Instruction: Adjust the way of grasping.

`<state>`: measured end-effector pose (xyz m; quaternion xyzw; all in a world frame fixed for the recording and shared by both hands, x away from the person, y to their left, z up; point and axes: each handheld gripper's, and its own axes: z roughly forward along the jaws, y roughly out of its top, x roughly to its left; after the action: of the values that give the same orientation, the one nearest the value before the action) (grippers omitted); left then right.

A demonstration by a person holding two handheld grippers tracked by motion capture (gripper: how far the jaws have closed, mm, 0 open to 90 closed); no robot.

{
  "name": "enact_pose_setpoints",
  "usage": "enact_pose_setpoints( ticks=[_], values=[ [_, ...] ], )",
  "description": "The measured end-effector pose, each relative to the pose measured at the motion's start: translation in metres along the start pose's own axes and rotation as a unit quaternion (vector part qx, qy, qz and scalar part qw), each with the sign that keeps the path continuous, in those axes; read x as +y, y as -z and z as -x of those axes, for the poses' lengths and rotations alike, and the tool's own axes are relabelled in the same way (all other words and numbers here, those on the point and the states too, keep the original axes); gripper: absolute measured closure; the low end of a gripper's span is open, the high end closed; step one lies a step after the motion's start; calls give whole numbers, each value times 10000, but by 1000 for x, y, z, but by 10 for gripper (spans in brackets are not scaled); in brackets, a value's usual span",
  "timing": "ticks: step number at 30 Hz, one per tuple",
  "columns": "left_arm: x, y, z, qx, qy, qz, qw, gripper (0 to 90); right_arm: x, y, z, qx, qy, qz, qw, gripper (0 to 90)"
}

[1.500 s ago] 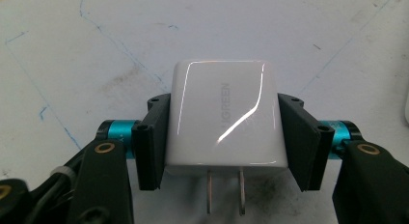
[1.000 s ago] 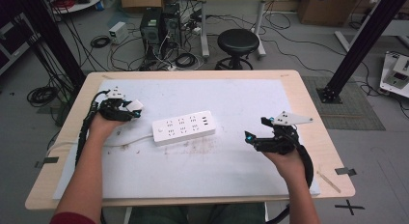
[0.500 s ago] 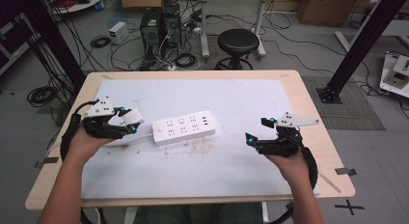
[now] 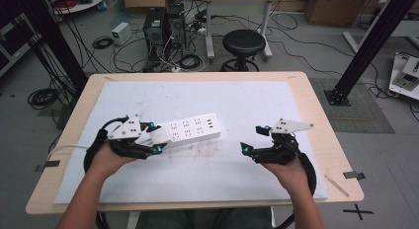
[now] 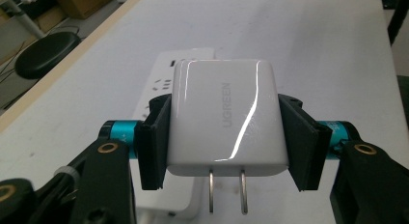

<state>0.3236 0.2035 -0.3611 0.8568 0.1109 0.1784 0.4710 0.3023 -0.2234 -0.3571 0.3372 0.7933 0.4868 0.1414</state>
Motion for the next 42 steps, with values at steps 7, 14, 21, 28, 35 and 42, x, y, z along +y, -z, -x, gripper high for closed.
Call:
enact_pose_setpoints(
  ticks=[7,14,21,28,35,42],
  values=[
    [2,-29,24,-216,-395,29,9990,424,-5,-24,-14,369,-141,-165,9991,177],
    [6,-46,46,-122,-890,170,9958,424,-12,-42,-23,785,-501,-180,9955,178],
    [9,-56,62,22,-1324,324,9907,424,-17,-57,-33,1318,-780,-210,9880,178],
    [11,-61,73,133,-1719,302,9846,424,-22,-70,-38,1759,-1078,-180,9783,178],
    [14,-64,82,250,-1873,411,9811,424,-23,-80,-41,2224,-1426,-19,9645,178],
    [18,-70,91,271,-2020,474,9779,424,-23,-86,-45,2437,-1475,-82,9585,198]
  ],
)
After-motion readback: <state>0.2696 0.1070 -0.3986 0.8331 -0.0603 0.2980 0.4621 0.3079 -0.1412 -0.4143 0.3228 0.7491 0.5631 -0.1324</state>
